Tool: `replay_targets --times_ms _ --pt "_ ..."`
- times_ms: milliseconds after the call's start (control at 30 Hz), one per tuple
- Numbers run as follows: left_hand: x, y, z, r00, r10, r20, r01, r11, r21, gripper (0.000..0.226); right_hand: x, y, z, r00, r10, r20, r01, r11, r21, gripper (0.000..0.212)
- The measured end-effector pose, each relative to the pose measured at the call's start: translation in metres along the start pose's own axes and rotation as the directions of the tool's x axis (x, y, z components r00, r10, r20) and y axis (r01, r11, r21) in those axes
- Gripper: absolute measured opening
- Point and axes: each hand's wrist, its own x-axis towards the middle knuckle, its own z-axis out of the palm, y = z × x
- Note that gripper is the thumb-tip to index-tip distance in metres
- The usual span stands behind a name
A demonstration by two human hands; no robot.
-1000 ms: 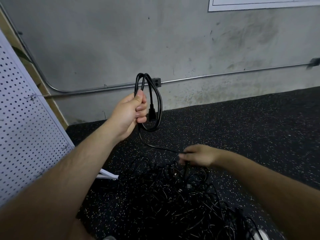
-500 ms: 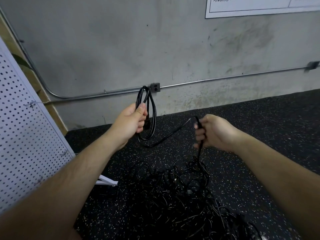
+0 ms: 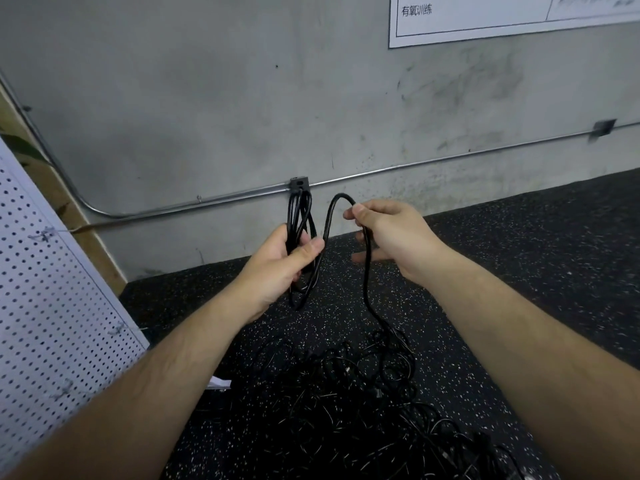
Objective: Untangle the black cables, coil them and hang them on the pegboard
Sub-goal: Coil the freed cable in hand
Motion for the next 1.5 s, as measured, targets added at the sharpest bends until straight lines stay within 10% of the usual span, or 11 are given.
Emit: replay_targets --times_ms 467,867,1300,1500 --pt "0.002 -0.011 -0.006 0.998 0.029 -0.063 -0.025 0.998 0.063 0.058 0.007 -0.009 -0.007 0.986 0.145 0.080 -0.128 0.973 -0.192 0.040" --pt "0.006 -0.021 0.021 0.972 0.094 -0.214 -0.024 0.951 0.310 0.035 -0.002 -0.025 0.022 0.938 0.319 0.139 -0.348 0.853 0.389 0.025" --pt "0.000 -0.009 0.030 0.999 -0.029 -0.023 0.027 0.998 -0.059 0.052 0.001 -0.016 0.026 0.952 0.287 0.111 -0.277 0.644 0.713 0.028" --pt "-0.001 -0.005 0.038 0.999 0.039 0.008 -0.039 0.998 -0.059 0.007 0.006 -0.009 0.037 0.961 0.233 0.151 -0.258 0.551 0.794 0.012"
